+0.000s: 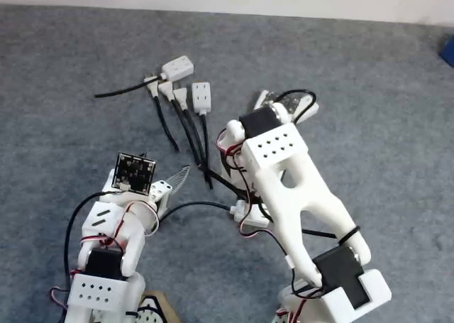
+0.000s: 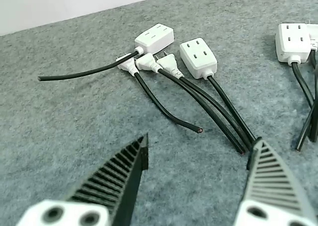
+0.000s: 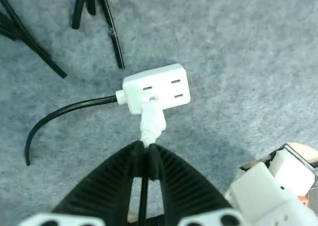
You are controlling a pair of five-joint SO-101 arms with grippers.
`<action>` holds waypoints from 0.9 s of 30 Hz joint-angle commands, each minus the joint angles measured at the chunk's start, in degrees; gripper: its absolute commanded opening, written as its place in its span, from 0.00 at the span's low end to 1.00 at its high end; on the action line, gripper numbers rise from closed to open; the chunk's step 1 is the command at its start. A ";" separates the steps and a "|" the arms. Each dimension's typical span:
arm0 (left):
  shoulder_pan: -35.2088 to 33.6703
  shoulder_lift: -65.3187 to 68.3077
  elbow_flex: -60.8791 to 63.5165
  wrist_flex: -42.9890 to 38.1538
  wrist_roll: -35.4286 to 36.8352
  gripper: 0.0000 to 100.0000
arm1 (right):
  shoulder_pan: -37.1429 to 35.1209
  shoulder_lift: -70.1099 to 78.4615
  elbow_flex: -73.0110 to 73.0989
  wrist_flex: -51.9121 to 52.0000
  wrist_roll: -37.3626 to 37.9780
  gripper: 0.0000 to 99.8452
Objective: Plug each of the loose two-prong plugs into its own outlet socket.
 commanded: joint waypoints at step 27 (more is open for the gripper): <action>-0.66 -0.48 1.19 -0.88 0.18 0.32 | 1.19 -0.66 12.88 -12.88 2.20 0.01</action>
